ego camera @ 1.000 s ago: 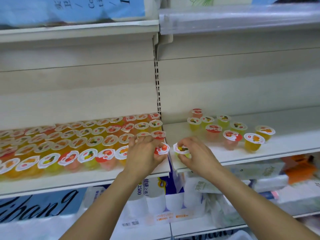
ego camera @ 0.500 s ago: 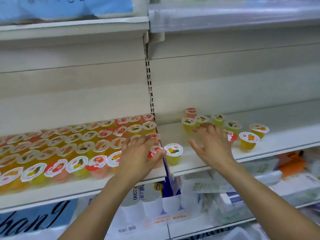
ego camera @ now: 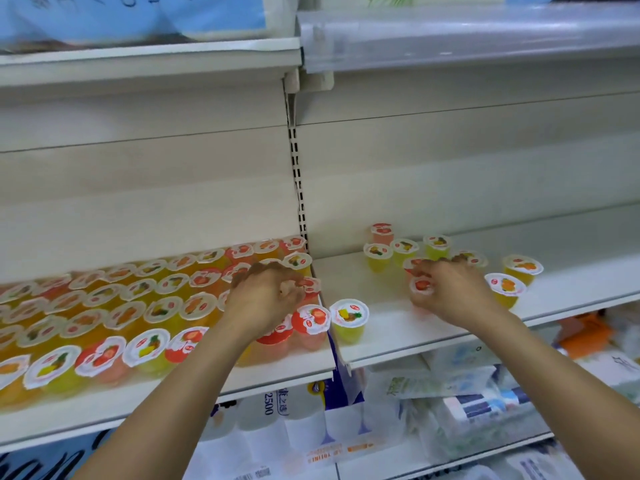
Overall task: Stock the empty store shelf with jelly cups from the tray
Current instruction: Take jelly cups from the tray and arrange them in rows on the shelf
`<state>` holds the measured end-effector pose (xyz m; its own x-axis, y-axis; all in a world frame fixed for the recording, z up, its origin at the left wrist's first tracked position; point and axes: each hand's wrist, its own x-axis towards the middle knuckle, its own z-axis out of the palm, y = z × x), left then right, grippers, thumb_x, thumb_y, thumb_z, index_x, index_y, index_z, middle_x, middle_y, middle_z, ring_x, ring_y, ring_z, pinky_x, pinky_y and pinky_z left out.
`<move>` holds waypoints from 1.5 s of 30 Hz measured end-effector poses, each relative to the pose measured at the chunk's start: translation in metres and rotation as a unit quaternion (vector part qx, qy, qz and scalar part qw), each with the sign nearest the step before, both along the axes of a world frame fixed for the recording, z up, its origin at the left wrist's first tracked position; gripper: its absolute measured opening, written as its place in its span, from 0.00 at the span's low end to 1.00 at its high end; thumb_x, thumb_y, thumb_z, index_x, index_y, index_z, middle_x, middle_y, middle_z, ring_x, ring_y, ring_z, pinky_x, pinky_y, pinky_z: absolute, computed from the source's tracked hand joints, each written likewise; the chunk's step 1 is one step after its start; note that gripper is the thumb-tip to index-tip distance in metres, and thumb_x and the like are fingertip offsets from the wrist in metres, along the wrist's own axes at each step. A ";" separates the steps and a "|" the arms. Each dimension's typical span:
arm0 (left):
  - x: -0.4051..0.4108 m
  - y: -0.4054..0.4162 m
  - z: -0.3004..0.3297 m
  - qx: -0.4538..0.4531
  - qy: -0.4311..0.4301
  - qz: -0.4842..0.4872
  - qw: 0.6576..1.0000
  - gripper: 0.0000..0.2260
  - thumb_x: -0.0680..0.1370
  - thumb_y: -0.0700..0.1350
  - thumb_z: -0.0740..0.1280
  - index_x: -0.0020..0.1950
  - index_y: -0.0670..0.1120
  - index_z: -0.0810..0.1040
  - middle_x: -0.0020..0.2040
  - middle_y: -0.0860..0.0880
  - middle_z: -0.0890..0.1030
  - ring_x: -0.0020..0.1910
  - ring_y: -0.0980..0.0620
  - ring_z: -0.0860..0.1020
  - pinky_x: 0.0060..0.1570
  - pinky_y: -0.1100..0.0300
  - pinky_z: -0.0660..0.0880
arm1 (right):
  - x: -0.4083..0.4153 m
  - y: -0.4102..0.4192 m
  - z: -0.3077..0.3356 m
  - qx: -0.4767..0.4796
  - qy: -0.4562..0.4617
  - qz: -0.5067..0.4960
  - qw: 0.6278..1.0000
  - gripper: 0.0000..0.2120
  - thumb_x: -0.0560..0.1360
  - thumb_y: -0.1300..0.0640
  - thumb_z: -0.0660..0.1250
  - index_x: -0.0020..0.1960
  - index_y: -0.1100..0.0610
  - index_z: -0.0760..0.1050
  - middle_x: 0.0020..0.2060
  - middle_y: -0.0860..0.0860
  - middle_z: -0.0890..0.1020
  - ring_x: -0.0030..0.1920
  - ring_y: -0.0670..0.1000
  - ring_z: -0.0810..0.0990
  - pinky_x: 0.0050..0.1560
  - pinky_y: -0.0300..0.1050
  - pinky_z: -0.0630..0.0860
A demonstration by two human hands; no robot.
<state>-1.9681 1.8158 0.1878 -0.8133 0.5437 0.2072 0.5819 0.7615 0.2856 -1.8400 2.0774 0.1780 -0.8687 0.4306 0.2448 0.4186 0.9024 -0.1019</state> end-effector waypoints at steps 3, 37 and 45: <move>-0.005 0.002 0.007 -0.008 -0.017 0.002 1.000 0.14 0.78 0.59 0.63 0.61 0.59 0.78 0.66 0.57 0.75 0.60 0.51 0.75 0.61 0.49 0.72 | -0.019 -0.018 0.001 -0.117 0.029 0.048 0.992 0.21 0.68 0.42 0.71 0.58 0.47 0.78 0.54 0.49 0.83 0.57 0.54 0.78 0.53 0.47 0.76; -0.020 0.003 0.018 -0.036 -0.084 -0.034 0.995 0.15 0.74 0.58 0.70 0.59 0.58 0.80 0.62 0.55 0.78 0.56 0.51 0.76 0.60 0.54 0.74 | -0.066 -0.042 -0.016 -0.516 0.103 0.160 0.835 0.08 0.66 0.65 0.77 0.42 0.54 0.85 0.44 0.45 0.86 0.46 0.45 0.84 0.51 0.44 0.81; -0.034 0.010 0.020 0.032 -0.069 -0.017 0.997 0.12 0.75 0.60 0.67 0.58 0.61 0.78 0.65 0.57 0.74 0.62 0.52 0.73 0.62 0.56 0.71 | -0.082 -0.003 -0.005 -0.270 0.180 0.147 0.934 0.15 0.73 0.66 0.67 0.50 0.47 0.80 0.55 0.49 0.82 0.55 0.51 0.78 0.50 0.32 0.71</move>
<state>-2.0022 1.8257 0.2082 -0.8172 0.5613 0.1305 0.5598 0.7193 0.4114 -1.9219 2.0740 0.1730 -0.8723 0.3315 0.3596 0.0115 0.7489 -0.6625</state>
